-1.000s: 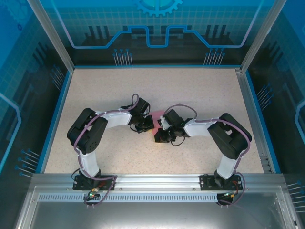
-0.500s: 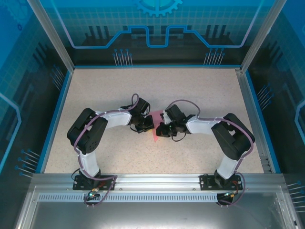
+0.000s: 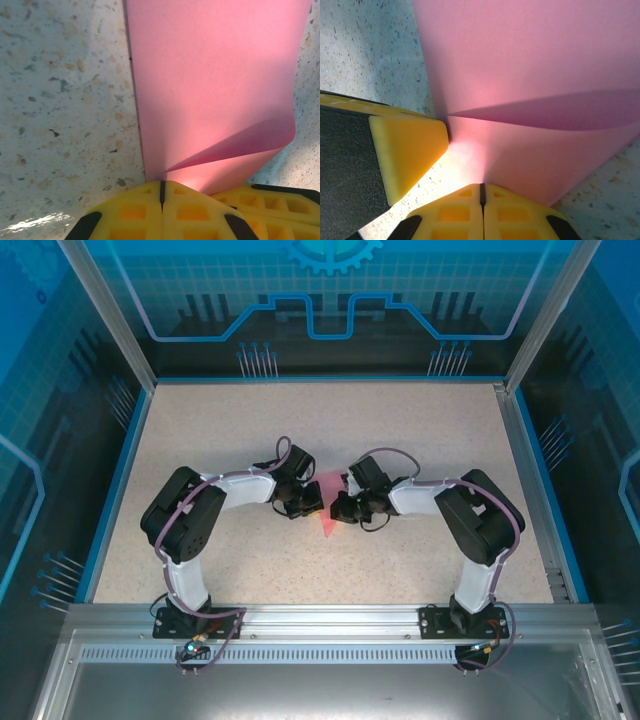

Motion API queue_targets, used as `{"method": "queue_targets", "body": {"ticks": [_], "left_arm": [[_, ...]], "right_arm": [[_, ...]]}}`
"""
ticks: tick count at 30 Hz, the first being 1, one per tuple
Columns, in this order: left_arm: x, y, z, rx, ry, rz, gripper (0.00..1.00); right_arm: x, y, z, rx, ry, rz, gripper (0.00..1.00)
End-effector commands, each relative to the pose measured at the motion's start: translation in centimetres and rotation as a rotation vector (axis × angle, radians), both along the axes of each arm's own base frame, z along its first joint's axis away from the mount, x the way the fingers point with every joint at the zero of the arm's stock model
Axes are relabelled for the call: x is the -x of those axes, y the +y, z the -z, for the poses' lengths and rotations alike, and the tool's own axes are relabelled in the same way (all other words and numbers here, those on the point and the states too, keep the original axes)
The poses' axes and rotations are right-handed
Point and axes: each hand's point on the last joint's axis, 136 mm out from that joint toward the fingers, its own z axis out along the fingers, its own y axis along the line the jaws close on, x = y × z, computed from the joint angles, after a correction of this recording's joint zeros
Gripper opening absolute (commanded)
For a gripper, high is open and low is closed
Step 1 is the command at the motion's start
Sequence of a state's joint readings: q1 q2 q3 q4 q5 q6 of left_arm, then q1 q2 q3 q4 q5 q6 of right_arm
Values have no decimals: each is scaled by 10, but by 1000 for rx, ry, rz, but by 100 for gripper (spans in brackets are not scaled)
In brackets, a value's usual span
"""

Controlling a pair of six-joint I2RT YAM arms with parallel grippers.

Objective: Fold a paper plane with a square sheet of paper (pick it up from the middle)
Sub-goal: Third fold the triangle at the center of the table.

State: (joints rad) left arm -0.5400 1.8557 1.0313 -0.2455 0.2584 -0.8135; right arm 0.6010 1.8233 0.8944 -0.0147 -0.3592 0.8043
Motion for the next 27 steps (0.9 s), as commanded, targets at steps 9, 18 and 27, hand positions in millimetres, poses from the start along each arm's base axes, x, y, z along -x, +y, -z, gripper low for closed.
{"method": "queue_targets", "body": {"ticks": [9,18,27], "left_arm": [[42,33,40,-172,152,1,0],[44,35,40,-178,155,3,0],[44,35,39,-180,152,7,0]], "right_arm": [[-32,-25,8,45,-7,85,6],[-46,-29,-7,50,-45,101,5],[-56,-46,10,94,-20,156,5]]}}
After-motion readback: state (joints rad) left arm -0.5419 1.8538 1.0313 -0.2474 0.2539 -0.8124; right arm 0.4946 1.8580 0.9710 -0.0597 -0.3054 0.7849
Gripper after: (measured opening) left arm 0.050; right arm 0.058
